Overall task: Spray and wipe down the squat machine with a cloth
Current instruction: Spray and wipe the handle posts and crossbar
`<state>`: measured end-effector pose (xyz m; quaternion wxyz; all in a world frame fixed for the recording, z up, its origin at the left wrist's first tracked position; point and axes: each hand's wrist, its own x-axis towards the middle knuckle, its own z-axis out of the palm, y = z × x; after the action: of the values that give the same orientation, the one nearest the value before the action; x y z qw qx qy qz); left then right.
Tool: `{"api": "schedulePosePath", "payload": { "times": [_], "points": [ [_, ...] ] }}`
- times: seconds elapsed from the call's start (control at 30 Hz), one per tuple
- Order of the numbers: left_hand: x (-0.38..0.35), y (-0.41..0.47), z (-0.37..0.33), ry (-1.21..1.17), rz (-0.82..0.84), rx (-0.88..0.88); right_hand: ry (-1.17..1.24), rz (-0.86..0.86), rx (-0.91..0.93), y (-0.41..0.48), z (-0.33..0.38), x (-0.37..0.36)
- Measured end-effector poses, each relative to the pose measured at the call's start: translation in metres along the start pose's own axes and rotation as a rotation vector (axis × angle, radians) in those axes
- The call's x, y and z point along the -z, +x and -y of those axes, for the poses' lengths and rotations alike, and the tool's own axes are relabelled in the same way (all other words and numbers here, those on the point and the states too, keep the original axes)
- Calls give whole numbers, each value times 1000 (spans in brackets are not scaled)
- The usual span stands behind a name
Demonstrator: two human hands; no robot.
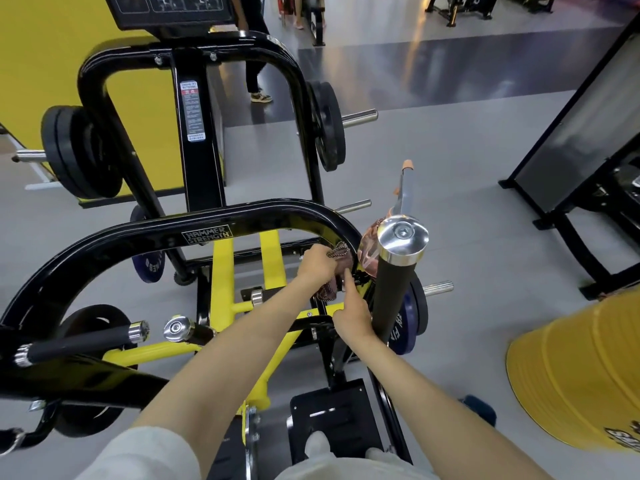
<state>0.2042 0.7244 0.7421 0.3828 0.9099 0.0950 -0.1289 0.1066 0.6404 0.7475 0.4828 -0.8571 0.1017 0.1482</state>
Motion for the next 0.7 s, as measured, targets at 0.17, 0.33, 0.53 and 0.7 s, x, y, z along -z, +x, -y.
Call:
{"api": "schedulePosePath", "payload": {
  "times": [0.17,0.33,0.53,0.7],
  "points": [
    [-12,-55,27,262,-228,-375,-1,-51,39,-8,8,2],
    [-35,-84,78,520,-181,-546,54,-59,33,-15,11,9],
    [-53,-85,83,-700,-29,397,10,3,-6,-14,13,4],
    [-54,-59,49,-1480,37,555,70,3,-14,-14,13,5]
  ]
}}
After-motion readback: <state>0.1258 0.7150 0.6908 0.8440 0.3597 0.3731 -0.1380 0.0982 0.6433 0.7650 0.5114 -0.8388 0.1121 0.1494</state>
